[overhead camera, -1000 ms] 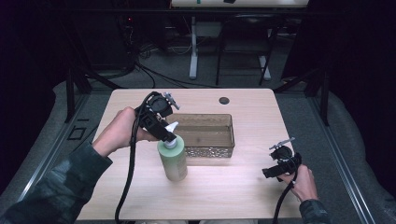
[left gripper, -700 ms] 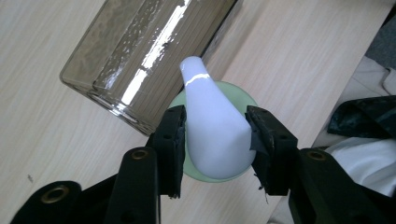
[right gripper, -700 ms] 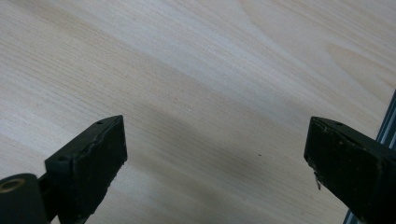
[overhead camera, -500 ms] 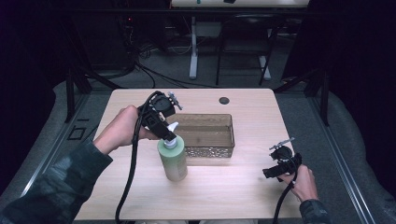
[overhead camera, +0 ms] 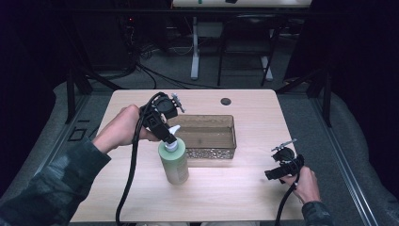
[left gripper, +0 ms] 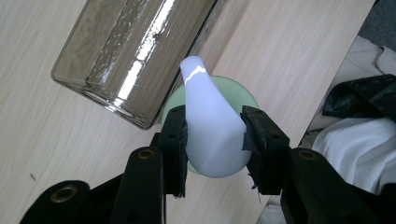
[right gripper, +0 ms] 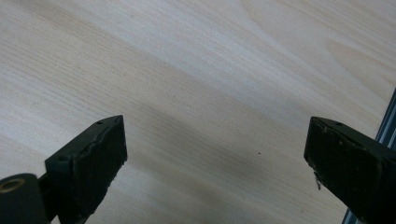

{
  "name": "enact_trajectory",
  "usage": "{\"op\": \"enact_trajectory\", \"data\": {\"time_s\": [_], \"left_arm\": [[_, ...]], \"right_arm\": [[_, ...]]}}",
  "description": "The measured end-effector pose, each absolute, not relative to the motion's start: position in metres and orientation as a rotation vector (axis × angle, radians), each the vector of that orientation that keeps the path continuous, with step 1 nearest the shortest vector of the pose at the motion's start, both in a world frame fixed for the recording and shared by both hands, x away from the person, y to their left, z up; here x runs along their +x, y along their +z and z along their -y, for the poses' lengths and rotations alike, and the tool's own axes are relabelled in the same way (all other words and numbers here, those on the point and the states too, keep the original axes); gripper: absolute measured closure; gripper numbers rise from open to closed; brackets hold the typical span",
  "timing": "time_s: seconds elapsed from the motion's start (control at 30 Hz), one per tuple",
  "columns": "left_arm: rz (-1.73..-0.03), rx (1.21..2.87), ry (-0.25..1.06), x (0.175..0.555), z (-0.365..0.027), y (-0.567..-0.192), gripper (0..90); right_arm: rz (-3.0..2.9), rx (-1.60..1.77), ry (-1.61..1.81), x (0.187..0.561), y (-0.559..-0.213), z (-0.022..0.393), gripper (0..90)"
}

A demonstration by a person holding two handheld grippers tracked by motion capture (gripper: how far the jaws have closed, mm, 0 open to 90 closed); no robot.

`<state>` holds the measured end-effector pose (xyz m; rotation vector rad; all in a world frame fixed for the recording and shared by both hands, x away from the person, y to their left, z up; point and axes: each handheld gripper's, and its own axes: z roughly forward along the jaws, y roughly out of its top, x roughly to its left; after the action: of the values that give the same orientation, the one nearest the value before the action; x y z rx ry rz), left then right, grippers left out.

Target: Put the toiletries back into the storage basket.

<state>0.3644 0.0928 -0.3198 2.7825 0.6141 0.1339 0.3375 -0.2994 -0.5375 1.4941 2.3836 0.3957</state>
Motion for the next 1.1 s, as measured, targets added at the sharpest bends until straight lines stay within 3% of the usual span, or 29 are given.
{"op": "enact_trajectory", "data": {"time_s": [1.1], "left_arm": [[-0.489, 2.914, 0.166, 0.369, -0.088, -0.262, 63.0]], "right_arm": [[-2.379, 1.491, 0.385, 0.337, -0.538, 0.299, 5.2]]}}
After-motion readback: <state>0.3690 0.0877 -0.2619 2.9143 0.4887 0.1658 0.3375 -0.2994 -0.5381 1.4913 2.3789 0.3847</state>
